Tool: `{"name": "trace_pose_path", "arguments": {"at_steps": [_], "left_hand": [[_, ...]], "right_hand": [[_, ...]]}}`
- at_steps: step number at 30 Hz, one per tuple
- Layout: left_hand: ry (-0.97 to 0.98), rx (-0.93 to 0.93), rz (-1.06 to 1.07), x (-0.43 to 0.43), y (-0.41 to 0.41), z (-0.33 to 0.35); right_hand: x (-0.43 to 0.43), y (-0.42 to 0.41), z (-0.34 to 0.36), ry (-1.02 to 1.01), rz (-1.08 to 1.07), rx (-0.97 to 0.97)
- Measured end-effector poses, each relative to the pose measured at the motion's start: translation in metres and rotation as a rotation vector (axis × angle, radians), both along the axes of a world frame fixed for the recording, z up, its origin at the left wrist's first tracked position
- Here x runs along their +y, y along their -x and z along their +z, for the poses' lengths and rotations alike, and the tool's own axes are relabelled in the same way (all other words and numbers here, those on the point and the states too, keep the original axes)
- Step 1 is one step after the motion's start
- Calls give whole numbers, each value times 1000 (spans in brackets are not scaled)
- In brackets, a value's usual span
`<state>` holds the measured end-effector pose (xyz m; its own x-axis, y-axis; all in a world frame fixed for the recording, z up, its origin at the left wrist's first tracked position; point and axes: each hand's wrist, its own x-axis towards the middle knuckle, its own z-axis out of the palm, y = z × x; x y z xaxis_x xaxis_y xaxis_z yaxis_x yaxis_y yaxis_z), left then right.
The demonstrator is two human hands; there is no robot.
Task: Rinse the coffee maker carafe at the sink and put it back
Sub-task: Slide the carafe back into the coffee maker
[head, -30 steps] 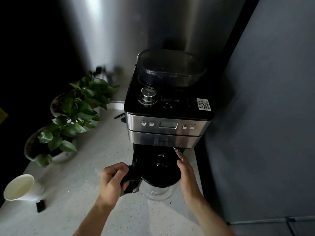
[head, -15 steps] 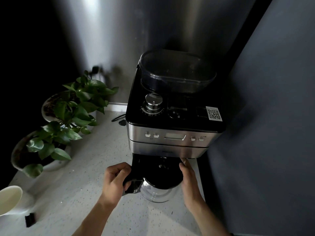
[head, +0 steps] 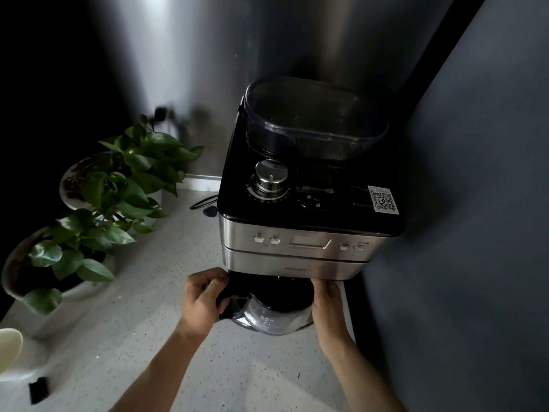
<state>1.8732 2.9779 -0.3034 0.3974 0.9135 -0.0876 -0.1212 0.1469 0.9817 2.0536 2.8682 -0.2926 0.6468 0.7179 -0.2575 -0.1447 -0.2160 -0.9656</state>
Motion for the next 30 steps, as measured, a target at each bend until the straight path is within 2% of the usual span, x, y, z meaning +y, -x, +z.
{"name": "trace_pose_path", "arguments": {"at_steps": [4,10,18,30], "left_hand": [[15,-27,4,8,-6,-3],[-4,-27,65,13,-12,-6],[-29,-92,48,15,-19,2],[18,-102,21,14,-26,14]], "right_hand": [[5,2,-4,12,-112,-76],[-4,10,0,12,-94,-202],[-8,17,-3,-34,-125,-101],[1,7,-4,-35,-172,-133]]}}
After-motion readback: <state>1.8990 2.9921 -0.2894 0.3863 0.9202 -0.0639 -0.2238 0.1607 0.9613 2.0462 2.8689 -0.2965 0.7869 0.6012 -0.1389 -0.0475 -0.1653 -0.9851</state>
